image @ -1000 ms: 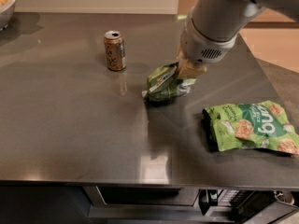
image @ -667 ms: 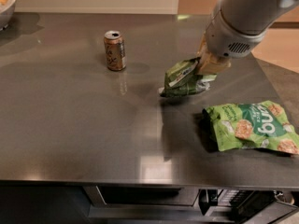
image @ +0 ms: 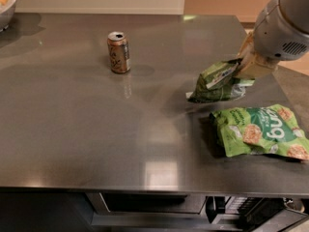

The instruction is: Move green jalapeno chip bag near green rice chip bag

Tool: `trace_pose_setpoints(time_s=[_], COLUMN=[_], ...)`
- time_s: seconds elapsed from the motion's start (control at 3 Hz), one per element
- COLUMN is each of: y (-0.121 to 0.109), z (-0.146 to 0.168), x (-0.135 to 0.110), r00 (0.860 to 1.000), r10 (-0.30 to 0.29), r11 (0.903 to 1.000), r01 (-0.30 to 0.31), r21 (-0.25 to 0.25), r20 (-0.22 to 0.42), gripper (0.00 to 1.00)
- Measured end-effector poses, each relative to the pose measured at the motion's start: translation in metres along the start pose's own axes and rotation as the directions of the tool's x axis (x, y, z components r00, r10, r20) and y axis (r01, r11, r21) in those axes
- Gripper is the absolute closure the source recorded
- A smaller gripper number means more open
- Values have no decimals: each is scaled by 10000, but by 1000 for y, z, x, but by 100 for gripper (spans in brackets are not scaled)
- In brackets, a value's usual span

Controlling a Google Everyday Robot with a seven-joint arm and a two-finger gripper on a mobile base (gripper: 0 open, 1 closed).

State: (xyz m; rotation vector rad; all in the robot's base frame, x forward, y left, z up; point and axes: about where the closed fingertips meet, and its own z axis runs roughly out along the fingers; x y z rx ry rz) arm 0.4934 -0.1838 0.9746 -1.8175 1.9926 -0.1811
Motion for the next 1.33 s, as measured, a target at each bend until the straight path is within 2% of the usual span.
trace_pose_setpoints(time_s=[0.67, 1.0, 1.33], y=[0, 0, 0], z=[-1, -1, -1], x=[-3, -4, -4], r00=[10000, 10000, 10000], r10=[-45, -65, -66], r11=[10000, 10000, 10000], r01=[45, 65, 66], r21=[35, 48, 49], r20=[12, 19, 19], gripper=[13, 0, 0])
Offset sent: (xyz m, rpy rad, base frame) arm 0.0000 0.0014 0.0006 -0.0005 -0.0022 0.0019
